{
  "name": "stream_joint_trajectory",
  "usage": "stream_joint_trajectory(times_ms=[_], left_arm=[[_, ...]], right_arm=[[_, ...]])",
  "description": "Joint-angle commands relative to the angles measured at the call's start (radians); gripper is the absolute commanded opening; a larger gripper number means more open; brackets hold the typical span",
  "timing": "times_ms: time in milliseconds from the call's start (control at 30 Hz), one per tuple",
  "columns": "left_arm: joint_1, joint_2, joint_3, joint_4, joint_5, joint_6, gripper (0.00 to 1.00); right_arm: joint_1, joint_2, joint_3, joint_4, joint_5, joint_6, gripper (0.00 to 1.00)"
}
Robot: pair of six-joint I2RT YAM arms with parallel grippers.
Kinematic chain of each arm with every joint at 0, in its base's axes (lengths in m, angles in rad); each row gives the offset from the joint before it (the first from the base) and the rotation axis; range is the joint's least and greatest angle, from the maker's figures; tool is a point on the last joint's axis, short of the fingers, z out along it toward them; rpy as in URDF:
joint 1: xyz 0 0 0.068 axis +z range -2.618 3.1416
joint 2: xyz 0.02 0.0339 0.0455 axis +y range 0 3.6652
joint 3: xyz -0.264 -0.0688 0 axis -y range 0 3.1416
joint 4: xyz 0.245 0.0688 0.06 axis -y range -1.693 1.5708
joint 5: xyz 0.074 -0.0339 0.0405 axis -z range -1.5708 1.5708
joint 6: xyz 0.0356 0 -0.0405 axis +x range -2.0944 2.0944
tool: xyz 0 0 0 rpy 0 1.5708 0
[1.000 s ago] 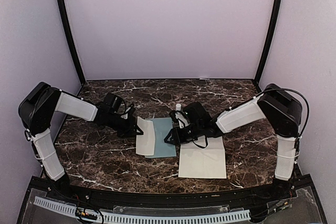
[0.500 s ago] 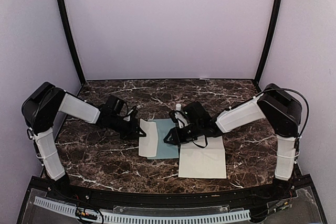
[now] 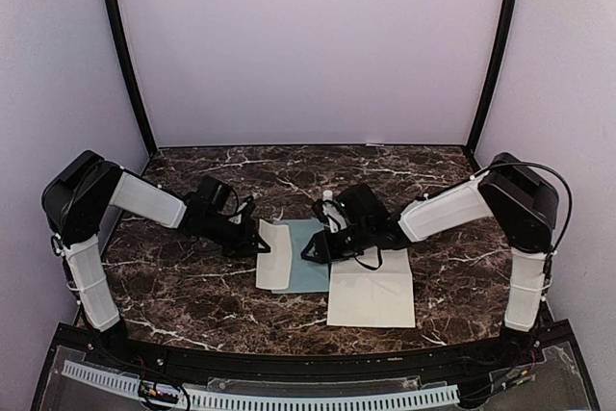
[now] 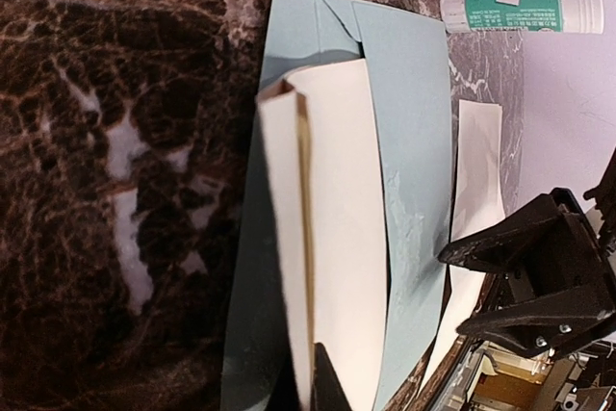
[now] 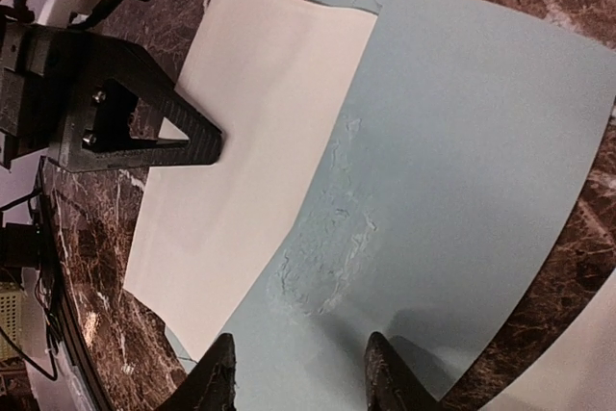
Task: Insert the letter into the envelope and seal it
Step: Place the letter in the envelope.
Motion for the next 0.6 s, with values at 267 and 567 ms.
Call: stream_joint_trajectory(times_ms=[267,567], left_arm=[[-0.005,-0.015,0.008,-0.034,-0.02,0.027,0.0],[-0.005,-0.018,0.006,-0.031,-0.018,0.03,0.0]], right_arm=[[-0.014,-0.155,-0.046,-0.065,0.154,0.032,0.58],[-0.016,-0.105,-0.034,-0.063,0.142,0.062,0.62]])
